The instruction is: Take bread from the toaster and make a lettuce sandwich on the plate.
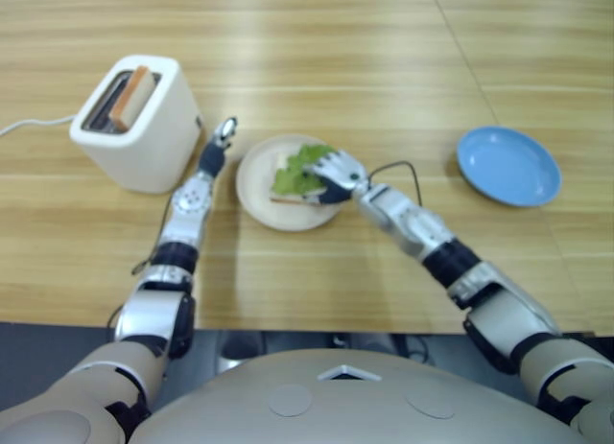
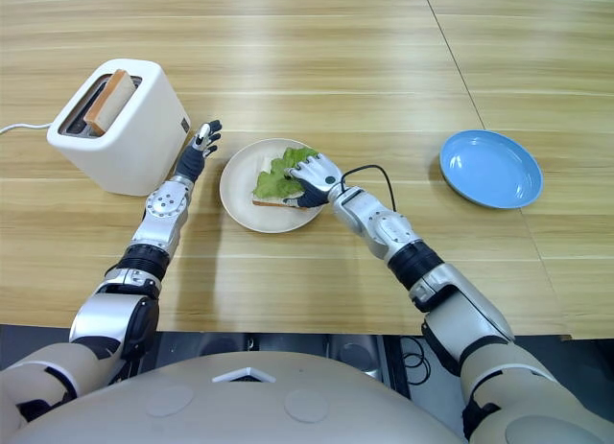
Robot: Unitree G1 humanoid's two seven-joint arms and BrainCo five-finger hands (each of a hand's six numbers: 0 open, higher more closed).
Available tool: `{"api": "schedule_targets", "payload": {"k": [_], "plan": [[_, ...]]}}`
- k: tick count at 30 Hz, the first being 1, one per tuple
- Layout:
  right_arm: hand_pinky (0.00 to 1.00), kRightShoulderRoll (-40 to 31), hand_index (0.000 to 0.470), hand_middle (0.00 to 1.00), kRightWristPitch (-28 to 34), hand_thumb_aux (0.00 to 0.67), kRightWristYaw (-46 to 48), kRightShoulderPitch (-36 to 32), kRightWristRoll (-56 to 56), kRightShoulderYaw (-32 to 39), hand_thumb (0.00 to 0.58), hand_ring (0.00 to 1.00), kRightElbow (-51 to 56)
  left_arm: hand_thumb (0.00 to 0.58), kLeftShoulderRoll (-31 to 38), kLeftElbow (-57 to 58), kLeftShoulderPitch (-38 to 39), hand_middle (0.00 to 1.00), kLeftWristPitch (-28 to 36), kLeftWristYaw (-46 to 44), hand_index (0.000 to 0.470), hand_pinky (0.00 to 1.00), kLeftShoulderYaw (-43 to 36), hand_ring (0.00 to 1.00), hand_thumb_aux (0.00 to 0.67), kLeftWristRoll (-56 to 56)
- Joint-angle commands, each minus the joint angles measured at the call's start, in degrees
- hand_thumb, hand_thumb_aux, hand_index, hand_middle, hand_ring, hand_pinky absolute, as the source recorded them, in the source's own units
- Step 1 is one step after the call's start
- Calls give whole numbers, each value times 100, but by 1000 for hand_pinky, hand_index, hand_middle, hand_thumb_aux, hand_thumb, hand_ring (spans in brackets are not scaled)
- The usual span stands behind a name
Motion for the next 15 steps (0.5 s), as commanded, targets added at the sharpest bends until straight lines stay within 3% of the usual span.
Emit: {"api": "schedule_targets", "payload": {"k": [1,10,15], "plan": [[0,-150,0,0,-101,0,119,235,422,-456,0,0,-864,0,16,83,-52,0,-29,30,0,0,-44,0,0,53],[0,-786,0,0,149,0,757,1055,1213,-1952,0,0,-3239,0,143,-358,23,0,-143,116,0,0,-69,0,0,127],[0,-966,0,0,356,0,959,1155,1780,-2951,0,0,-3794,0,573,-2638,640,0,12,572,0,0,-80,0,0,903]]}}
